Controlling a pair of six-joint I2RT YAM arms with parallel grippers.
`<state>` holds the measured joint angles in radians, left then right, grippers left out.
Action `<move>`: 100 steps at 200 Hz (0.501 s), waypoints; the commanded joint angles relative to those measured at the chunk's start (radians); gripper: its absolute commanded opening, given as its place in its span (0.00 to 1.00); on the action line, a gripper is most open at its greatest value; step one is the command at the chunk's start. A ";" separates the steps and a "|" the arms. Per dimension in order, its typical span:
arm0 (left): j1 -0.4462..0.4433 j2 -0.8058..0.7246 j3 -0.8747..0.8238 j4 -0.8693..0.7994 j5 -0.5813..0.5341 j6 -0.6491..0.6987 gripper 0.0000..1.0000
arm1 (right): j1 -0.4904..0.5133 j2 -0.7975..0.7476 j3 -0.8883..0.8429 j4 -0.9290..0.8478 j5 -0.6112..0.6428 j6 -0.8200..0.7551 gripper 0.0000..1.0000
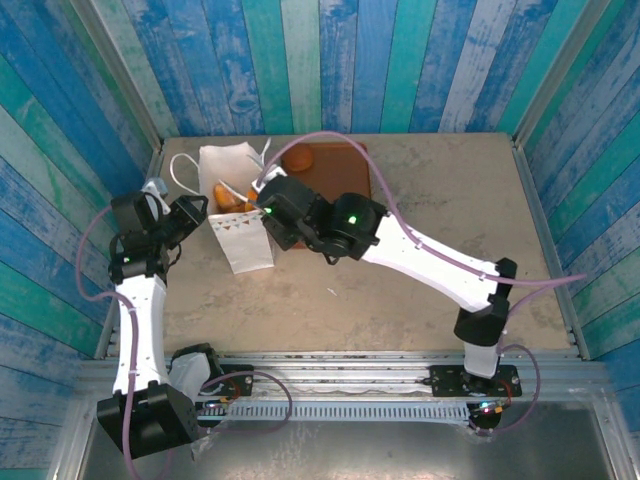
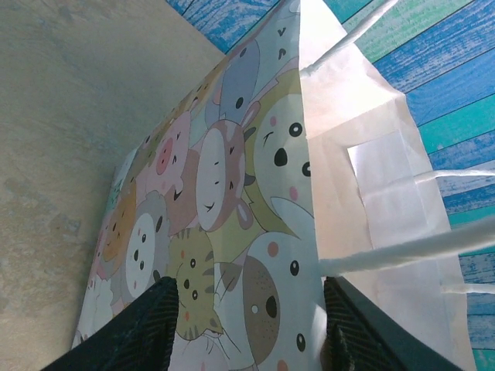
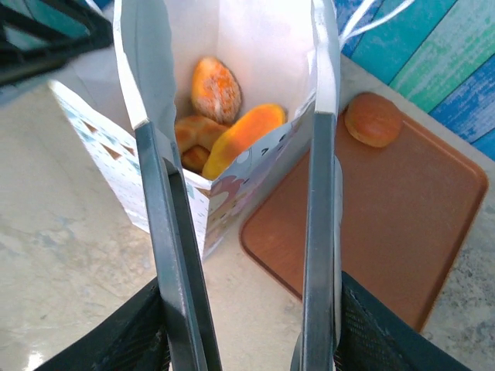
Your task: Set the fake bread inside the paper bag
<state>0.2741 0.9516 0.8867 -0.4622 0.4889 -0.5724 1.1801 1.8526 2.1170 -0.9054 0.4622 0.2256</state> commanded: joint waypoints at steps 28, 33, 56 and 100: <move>0.005 -0.028 0.081 -0.055 -0.013 0.028 0.62 | 0.001 -0.240 -0.174 0.233 -0.047 -0.006 0.52; 0.005 -0.031 0.085 -0.058 -0.015 0.027 0.63 | -0.001 -0.260 -0.188 0.247 -0.047 -0.007 0.53; 0.005 -0.043 0.104 -0.071 -0.021 0.026 0.68 | -0.008 -0.335 -0.236 0.269 -0.031 -0.005 0.53; 0.005 -0.074 0.169 -0.132 -0.067 0.047 0.81 | -0.055 -0.469 -0.365 0.266 0.033 0.021 0.54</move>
<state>0.2741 0.9180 1.0004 -0.5465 0.4606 -0.5510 1.1557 1.4460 1.8153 -0.6769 0.4454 0.2226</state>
